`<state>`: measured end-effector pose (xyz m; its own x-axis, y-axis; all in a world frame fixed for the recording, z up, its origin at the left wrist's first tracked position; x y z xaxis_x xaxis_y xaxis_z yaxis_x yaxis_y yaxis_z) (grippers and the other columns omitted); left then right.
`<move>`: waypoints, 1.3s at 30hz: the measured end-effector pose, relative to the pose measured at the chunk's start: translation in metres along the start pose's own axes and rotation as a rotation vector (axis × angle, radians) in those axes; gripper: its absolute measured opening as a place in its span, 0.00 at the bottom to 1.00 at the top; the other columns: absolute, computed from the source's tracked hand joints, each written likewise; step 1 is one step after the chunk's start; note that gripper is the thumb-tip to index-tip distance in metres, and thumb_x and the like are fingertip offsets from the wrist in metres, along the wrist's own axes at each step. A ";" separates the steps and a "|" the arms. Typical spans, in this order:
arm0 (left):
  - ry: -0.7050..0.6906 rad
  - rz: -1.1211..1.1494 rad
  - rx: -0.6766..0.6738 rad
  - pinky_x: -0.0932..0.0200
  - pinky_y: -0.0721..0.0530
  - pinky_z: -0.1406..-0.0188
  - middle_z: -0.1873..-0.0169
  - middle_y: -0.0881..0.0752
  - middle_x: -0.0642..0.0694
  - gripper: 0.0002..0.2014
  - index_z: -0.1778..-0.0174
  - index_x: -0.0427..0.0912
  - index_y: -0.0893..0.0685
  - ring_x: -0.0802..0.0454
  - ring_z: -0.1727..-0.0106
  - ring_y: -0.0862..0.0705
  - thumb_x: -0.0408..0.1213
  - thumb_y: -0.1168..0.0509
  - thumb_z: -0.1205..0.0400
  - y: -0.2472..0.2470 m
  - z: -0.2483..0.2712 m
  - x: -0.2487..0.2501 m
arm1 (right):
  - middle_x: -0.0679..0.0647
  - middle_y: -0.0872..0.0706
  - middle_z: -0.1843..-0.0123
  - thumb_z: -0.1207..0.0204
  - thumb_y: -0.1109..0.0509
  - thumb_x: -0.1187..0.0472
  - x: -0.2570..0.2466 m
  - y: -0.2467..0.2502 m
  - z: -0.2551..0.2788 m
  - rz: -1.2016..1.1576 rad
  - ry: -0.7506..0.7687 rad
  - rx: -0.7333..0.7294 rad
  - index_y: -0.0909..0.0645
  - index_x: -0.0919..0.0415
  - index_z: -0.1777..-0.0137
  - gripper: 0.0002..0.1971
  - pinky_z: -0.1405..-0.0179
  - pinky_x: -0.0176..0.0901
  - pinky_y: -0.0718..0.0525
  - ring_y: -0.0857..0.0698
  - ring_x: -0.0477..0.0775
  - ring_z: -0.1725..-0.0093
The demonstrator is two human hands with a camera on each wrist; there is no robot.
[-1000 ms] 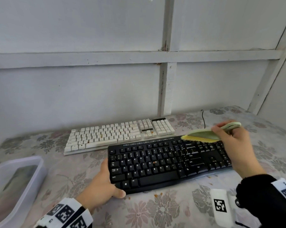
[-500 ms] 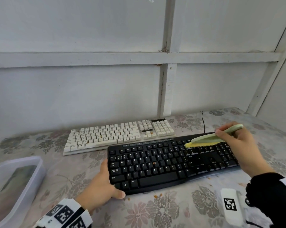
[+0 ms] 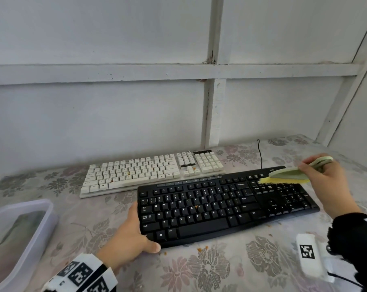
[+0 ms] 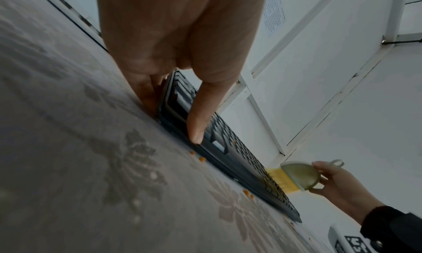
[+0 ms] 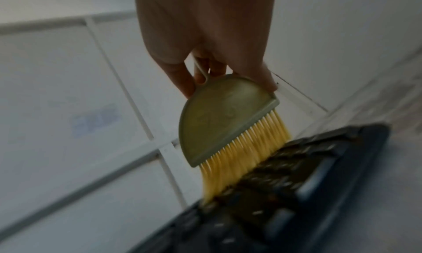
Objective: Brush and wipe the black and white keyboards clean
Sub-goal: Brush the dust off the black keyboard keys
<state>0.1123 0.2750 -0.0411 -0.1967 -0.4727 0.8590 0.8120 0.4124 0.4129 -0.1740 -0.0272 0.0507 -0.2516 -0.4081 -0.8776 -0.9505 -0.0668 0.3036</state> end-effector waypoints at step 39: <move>-0.045 -0.018 0.049 0.58 0.12 0.58 0.47 0.16 0.49 0.50 0.27 0.50 0.40 0.55 0.50 0.14 0.27 0.22 0.44 0.004 -0.007 -0.003 | 0.36 0.24 0.53 0.20 0.35 0.50 -0.136 -0.182 0.178 0.122 0.208 -0.557 0.28 0.45 0.52 0.04 0.37 0.52 0.27 0.28 0.47 0.41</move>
<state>0.1198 0.2729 -0.0435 -0.2369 -0.4455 0.8634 0.7803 0.4422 0.4422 0.0006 0.2027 0.0485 -0.2585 -0.6086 -0.7502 -0.6640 -0.4521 0.5955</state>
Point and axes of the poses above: each hand's wrist, its own z-axis away from the middle knuckle, its own y-axis out of the back of the hand, x = y × z, the point moved 6 cm from there along -z, towards the middle knuckle
